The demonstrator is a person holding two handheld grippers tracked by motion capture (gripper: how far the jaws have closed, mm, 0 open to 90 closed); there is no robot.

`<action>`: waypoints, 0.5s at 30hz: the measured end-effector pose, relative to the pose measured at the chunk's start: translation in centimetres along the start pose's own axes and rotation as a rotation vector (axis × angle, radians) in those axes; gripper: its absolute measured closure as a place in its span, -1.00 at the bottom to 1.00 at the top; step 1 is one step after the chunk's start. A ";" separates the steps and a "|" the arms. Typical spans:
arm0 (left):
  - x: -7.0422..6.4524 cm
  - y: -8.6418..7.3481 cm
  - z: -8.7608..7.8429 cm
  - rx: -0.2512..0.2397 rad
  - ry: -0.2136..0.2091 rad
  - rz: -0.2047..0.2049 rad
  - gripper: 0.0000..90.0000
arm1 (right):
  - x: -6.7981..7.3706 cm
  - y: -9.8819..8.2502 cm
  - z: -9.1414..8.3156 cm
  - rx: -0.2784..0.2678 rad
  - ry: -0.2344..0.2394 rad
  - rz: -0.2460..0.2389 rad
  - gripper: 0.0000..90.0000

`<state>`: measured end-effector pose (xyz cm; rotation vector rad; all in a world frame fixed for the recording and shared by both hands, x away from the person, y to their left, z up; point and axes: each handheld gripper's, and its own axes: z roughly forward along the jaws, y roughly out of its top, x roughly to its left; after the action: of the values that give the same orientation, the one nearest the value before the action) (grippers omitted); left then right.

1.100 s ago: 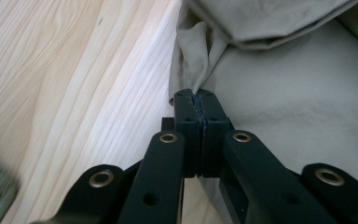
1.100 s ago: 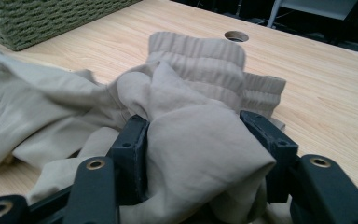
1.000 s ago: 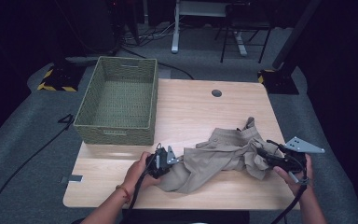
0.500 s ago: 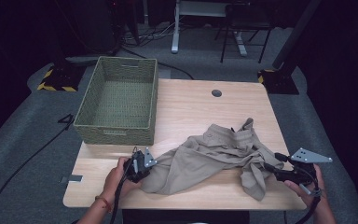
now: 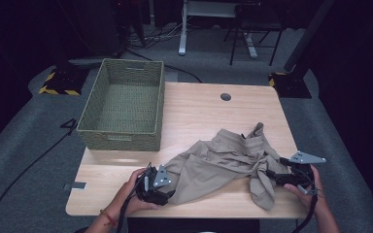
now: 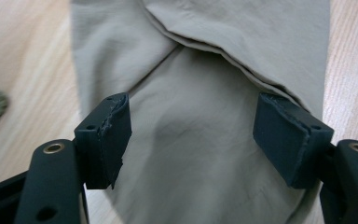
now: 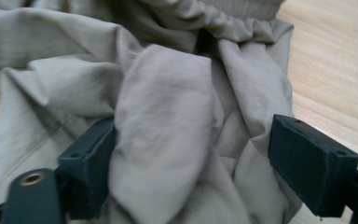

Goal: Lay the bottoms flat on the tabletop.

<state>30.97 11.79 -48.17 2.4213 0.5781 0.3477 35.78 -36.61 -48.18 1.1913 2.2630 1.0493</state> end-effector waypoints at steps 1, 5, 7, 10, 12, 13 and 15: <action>0.0 0.0 0.2 0.005 -0.004 -0.005 -0.36 | -0.2 0.0 0.3 0.005 0.000 0.009 -0.63; 0.3 0.0 0.8 0.006 -0.039 -0.024 -0.36 | -0.5 -0.2 1.3 0.034 0.005 0.021 -0.66; 0.3 0.1 1.1 0.017 -0.046 -0.023 -0.36 | -0.5 -0.3 1.8 0.048 0.007 0.018 -0.66; 0.2 0.1 1.6 -0.004 -0.078 -0.037 -0.38 | -0.4 -0.4 2.3 0.061 0.013 0.016 -0.63; 0.4 0.2 1.9 -0.011 -0.099 -0.053 -0.38 | -0.3 -0.4 2.2 0.059 0.027 0.002 -0.41; 0.4 0.3 2.0 -0.022 -0.106 -0.061 -0.38 | -0.2 -0.3 2.1 0.060 0.037 0.001 -0.27; 0.5 0.5 2.4 -0.035 -0.106 -0.063 -0.39 | -0.1 0.0 2.0 0.069 0.050 -0.003 0.01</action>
<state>32.42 10.46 -49.67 2.3661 0.5946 0.2007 37.04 -35.77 -49.55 1.2015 2.3560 1.0190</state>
